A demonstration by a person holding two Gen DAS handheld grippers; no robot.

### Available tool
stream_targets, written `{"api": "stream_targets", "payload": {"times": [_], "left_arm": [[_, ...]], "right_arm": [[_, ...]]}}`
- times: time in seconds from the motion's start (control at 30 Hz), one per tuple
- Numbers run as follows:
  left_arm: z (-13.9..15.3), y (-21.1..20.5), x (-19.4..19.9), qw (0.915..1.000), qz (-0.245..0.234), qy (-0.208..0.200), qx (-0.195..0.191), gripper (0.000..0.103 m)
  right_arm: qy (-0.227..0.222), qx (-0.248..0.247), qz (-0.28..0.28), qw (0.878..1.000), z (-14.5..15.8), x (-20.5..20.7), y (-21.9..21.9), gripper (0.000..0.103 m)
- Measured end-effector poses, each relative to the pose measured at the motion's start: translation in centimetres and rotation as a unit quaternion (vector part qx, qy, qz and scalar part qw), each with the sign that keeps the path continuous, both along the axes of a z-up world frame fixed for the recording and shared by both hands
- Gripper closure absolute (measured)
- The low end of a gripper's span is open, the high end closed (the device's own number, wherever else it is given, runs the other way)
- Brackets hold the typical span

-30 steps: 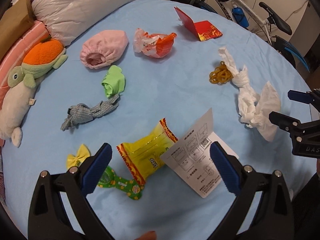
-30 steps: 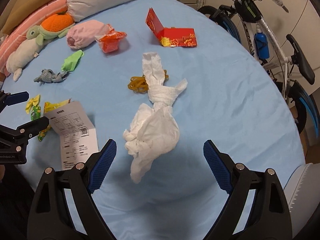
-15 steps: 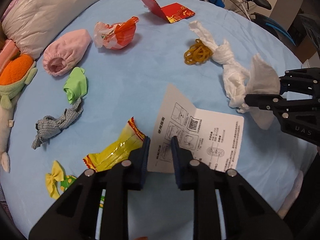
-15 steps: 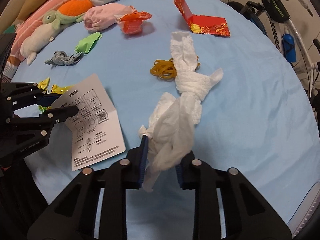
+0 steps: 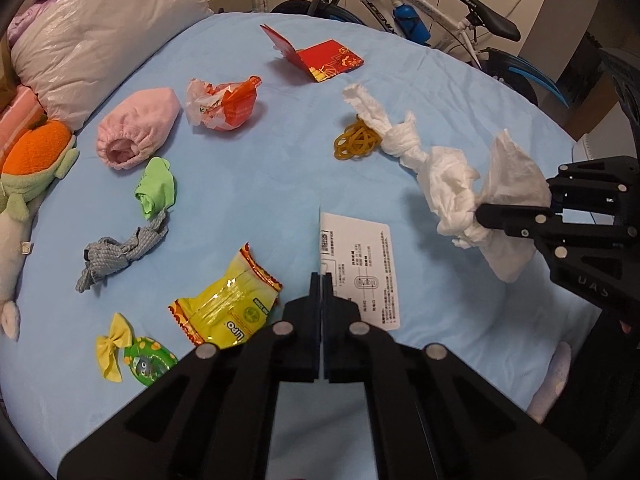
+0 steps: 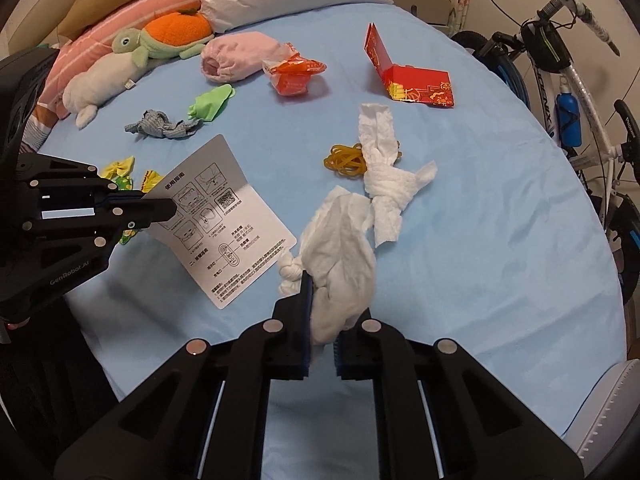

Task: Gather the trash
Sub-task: 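Lift the tissue and leaflet and carry both toward the grey bin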

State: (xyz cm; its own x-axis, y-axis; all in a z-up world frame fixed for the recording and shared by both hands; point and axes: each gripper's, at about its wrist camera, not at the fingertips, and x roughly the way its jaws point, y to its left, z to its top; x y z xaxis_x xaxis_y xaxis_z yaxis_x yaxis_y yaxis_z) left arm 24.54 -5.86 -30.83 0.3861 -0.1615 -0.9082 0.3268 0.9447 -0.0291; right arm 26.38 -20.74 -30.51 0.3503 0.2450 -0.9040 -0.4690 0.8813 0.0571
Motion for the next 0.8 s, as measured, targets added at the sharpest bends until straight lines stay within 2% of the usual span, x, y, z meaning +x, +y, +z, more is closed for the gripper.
{"api": "stream_targets", "payload": {"times": [0.2, 0.47, 0.63, 0.8], "left_arm": [[3.4, -0.6, -1.9, 0.9995, -0.006, -0.028, -0.013, 0.102], [9.9, -1.7, -5.5, 0.9961, -0.021, -0.081, -0.027, 0.102], [15.0, -3.7, -8.3, 0.9901, -0.050, -0.127, -0.033, 0.102], [19.8, -7.3, -11.1, 0.9806, -0.091, -0.169, -0.041, 0.102]], "right_arm": [[-0.018, 0.010, -0.004, 1.000, 3.2, -2.3, -1.1, 0.096], [-0.064, 0.029, -0.019, 0.997, 9.7, -7.0, -3.5, 0.096], [-0.097, 0.039, -0.043, 0.994, 14.5, -11.4, -6.7, 0.096], [-0.133, 0.035, -0.089, 0.986, 19.5, -16.6, -11.5, 0.096]]}}
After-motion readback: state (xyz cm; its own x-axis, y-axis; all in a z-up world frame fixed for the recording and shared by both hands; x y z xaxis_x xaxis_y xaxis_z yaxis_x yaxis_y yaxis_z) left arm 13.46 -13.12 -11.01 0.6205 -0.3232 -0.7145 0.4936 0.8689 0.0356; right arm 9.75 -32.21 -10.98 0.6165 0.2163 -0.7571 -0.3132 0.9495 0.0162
